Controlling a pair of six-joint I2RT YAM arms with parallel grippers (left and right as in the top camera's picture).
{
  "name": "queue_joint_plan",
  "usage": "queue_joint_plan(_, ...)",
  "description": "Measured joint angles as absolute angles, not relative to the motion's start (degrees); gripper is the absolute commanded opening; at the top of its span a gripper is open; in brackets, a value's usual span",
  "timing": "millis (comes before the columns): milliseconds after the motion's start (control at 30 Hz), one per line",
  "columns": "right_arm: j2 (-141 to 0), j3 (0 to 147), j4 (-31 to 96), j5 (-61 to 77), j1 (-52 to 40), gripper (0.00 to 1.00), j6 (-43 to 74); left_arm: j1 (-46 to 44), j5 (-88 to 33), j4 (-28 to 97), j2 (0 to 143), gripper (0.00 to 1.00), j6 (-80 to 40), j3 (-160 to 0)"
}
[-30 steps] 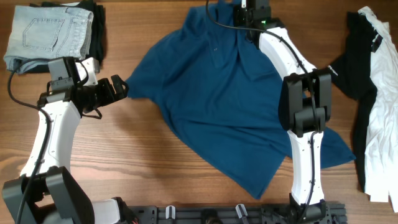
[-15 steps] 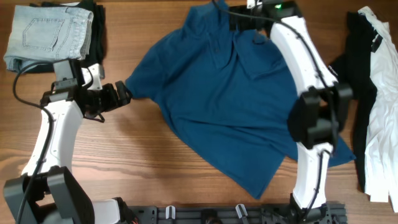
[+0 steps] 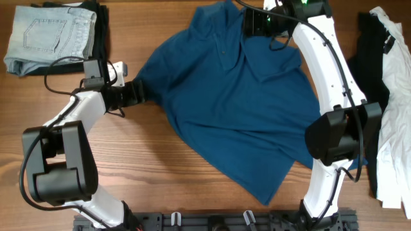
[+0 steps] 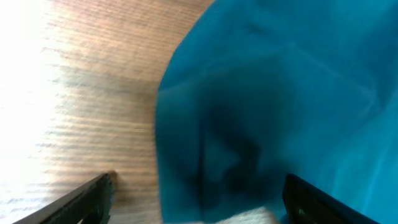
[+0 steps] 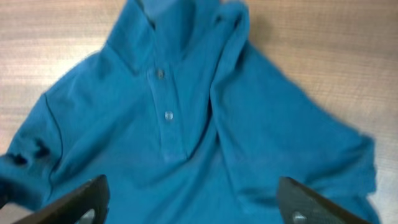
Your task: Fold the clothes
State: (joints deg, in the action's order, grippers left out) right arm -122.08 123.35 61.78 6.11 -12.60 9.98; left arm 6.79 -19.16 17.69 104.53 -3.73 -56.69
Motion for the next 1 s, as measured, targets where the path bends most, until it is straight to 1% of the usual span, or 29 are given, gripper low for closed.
queue_joint_plan(33,-122.08,123.35,63.77,7.16,-12.60,0.67,10.55,6.55,-19.07,17.30,104.68,0.64,-3.70,-56.69)
queue_joint_plan(67,-122.08,123.35,64.34,7.73,-12.60,0.66,10.79,6.02,-19.09,16.78,104.92,0.41,-3.73,-56.66)
queue_joint_plan(100,-122.08,123.37,67.07,8.43,-12.60,0.66,11.05,5.58,-19.07,16.64,104.99,0.24,-3.86,-56.66)
queue_joint_plan(133,-122.08,123.37,69.82,8.82,-12.64,0.66,11.40,5.13,-19.11,16.69,105.27,0.13,-3.88,-56.64)
queue_joint_plan(167,-122.08,123.35,71.88,9.04,-12.71,0.66,11.44,4.69,-19.09,16.86,105.47,0.05,-3.90,-56.62)
queue_joint_plan(300,-121.08,123.28,80.88,8.97,-13.72,0.66,12.21,2.15,-19.18,17.37,106.19,0.04,-3.75,-56.47)
queue_joint_plan(367,-117.95,123.13,85.89,8.62,-14.57,0.67,13.13,1.98,-19.22,17.56,106.19,0.04,-3.86,-56.47)
queue_joint_plan(433,-113.10,123.09,91.42,7.79,-15.53,0.73,14.55,2.48,-19.59,18.22,106.08,0.04,-5.39,-56.47)
queue_joint_plan(600,-98.24,117.73,92.18,6.81,-19.40,0.76,18.41,6.68,-19.53,20.49,105.19,0.04,-9.21,-56.45)
queue_joint_plan(667,-95.20,113.58,92.18,6.39,-20.69,0.77,20.12,7.79,-19.53,20.60,105.10,0.04,-9.61,-56.45)
queue_joint_plan(867,-93.95,99.02,89.25,5.74,-24.75,0.77,25.89,8.80,-19.35,20.56,105.10,0.04,-10.22,-56.45)
queue_joint_plan(1000,-93.93,93.21,86.89,5.50,-29.36,0.77,30.50,8.80,-18.83,20.58,105.10,0.04,-10.70,-56.45)
